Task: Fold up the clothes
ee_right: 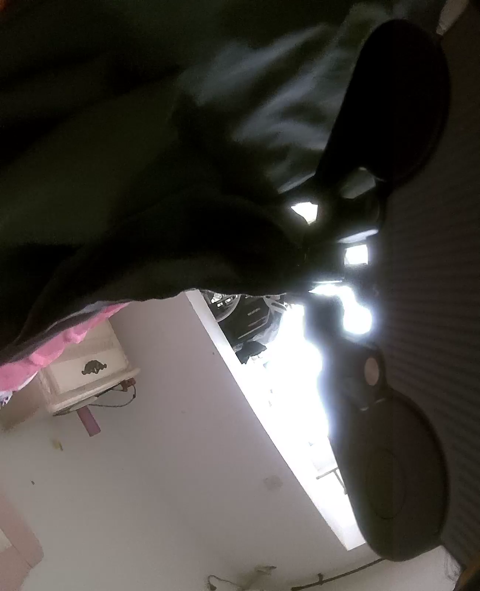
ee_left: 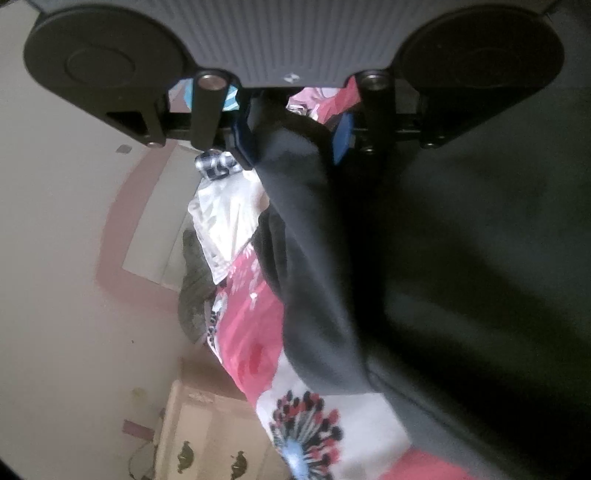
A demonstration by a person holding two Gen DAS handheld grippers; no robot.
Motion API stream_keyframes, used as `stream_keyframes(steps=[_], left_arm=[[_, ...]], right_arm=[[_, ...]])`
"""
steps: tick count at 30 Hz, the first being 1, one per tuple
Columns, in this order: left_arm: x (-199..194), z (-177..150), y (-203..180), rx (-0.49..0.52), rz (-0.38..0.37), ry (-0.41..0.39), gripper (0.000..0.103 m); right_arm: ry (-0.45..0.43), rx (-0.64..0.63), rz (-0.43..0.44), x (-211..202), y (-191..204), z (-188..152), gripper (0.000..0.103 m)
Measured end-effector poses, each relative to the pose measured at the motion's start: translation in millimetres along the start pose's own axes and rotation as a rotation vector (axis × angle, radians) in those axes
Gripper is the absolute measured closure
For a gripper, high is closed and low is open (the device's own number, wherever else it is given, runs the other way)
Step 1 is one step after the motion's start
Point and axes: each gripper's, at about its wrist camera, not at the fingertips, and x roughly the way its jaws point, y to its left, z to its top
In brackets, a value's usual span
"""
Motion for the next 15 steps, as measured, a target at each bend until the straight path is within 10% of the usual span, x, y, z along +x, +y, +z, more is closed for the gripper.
stream_keyframes(steps=[15], left_arm=[[13.1,-4.7,-3.4,0.014,0.016,0.010,0.086]], right_arm=[[0.023,-0.053,-0.057,1.9,3.5,-3.7,0.097]])
